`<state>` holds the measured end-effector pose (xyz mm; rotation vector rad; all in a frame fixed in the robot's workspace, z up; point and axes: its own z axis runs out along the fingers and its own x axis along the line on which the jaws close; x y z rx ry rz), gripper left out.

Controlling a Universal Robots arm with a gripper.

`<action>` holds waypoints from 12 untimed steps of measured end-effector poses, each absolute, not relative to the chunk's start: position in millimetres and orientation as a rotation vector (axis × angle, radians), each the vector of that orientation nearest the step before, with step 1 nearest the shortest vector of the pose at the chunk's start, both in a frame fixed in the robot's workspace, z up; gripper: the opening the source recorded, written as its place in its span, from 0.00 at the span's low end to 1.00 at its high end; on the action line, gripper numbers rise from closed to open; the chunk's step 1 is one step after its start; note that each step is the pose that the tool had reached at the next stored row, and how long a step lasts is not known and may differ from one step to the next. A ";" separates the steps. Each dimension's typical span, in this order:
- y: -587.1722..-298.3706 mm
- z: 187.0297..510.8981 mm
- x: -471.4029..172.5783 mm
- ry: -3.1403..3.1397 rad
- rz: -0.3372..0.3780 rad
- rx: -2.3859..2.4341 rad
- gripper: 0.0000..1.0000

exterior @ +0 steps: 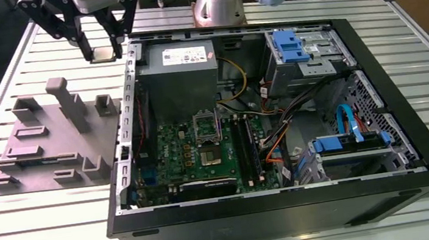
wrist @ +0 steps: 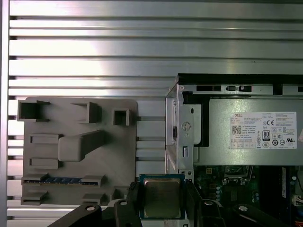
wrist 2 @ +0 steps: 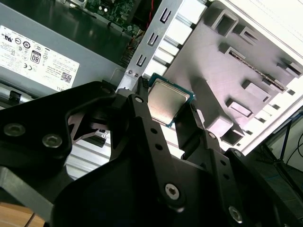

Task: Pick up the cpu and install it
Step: 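Pick up the cpu and move it towards the insertion slot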

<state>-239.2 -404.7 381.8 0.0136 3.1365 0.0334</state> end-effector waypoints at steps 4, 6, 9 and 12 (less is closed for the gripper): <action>-404.7 381.7 -234.2 3.136 0.033 0.014 0.47; -404.7 381.7 -230.6 3.136 0.034 0.014 0.47; -404.7 381.7 -224.2 3.136 0.034 0.014 0.47; -404.7 381.5 -219.8 3.136 0.033 0.014 0.47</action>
